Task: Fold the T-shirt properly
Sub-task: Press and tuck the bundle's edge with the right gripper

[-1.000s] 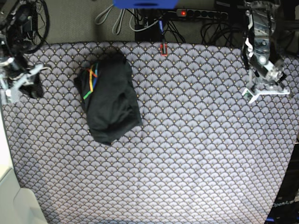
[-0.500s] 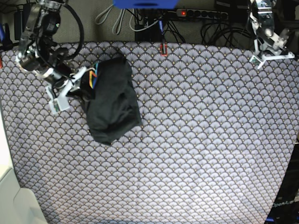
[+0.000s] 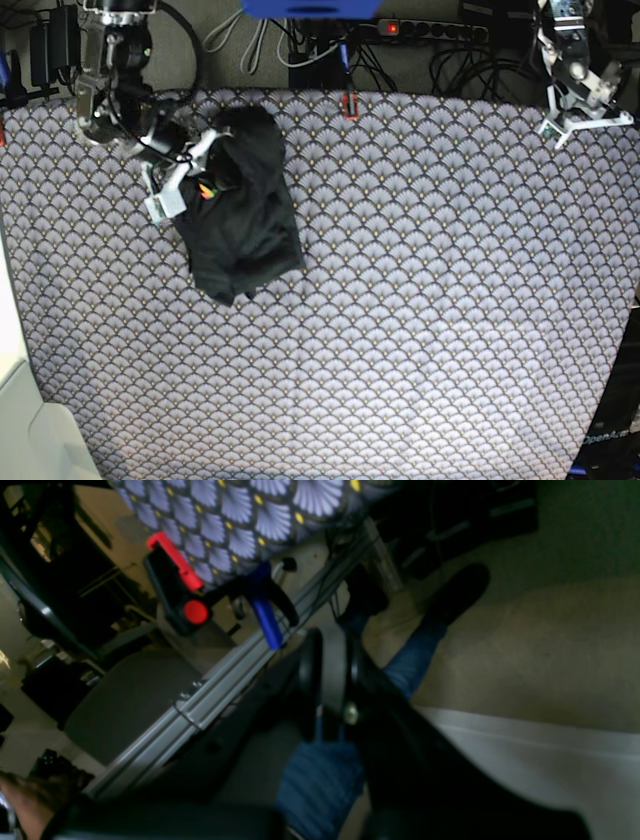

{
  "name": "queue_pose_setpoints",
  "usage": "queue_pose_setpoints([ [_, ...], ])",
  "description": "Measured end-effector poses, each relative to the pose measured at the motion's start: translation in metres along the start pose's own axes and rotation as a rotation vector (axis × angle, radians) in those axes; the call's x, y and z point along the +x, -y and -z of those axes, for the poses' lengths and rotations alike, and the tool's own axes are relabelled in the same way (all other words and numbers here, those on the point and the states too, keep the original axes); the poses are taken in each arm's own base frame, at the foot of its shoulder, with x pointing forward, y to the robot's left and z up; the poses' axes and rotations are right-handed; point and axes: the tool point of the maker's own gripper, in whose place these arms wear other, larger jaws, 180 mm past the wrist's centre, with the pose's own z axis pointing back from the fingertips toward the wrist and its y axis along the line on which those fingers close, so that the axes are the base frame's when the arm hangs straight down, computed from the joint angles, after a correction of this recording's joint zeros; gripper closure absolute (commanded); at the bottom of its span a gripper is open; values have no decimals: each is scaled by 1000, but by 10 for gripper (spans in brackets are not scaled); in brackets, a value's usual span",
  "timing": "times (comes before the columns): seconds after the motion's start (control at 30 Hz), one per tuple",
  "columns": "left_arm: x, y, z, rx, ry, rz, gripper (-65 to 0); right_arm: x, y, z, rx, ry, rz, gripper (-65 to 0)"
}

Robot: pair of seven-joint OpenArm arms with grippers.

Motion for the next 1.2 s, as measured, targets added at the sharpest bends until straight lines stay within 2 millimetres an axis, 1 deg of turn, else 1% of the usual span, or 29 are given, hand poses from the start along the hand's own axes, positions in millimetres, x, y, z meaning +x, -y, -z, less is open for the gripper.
queue_pose_setpoints([
  [0.07, 7, -3, 0, 5, 27, -6, -2, 1, -1, -6, -14, -5, -32, -44],
  [0.1, 10, -4, -1, 7, 35, -9, -2, 6, 1, -11, -30, -13, -70, -44],
  [0.17, 12, -7, -1, 13, 39, -12, -2, 26, -1, -22, -49, 27, -135, -44],
  [0.2, 11, -7, -1, 14, 39, -11, -2, 37, -5, -26, -46, 58, -158, -44],
  [0.23, 11, -6, -1, 13, 38, -11, -2, 46, -9, -28, -42, 83, -175, -44],
  [0.27, 11, -5, -1, 11, 37, -10, -2, 50, -13, -28, -36, 91, -188, -44],
  [0.33, 11, -5, -1, 11, 37, -10, -2, 52, -17, -25, -31, 84, -207, -44],
  [0.4, 11, -6, -1, 12, 37, -10, -2, 63, -26, -19, -5, 97, -235, -44],
  [0.47, 9, -4, -1, 10, 32, -6, -2, 74, -37, -9, 37, 118, -253, -44],
  [0.5, 9, -4, -1, 8, 33, -6, -2, 77, -40, -3, 57, 117, -256, -44],
  [0.6, 9, -4, 0, 9, 33, -7, -2, 78, -39, 13, 77, 83, -260, -44],
  [0.67, 7, -4, 0, 9, 25, -6, -2, 84, -40, 22, 98, 79, -257, -44],
  [0.77, 7, -4, 0, 8, 24, -8, -2, 94, -32, 37, 106, 79, -236, -44],
  [0.93, 7, -4, 0, 8, 24, -9, -2, 92, -22, 60, 124, 18, -201, -44],
  [1.13, 6, -5, 0, 12, 21, -8, -2, 109, -6, 78, 125, 33, -144, -44],
  [1.2, 6, -5, 0, 11, 21, -8, -2, 109, -3, 85, 128, 28, -127, -44],
])
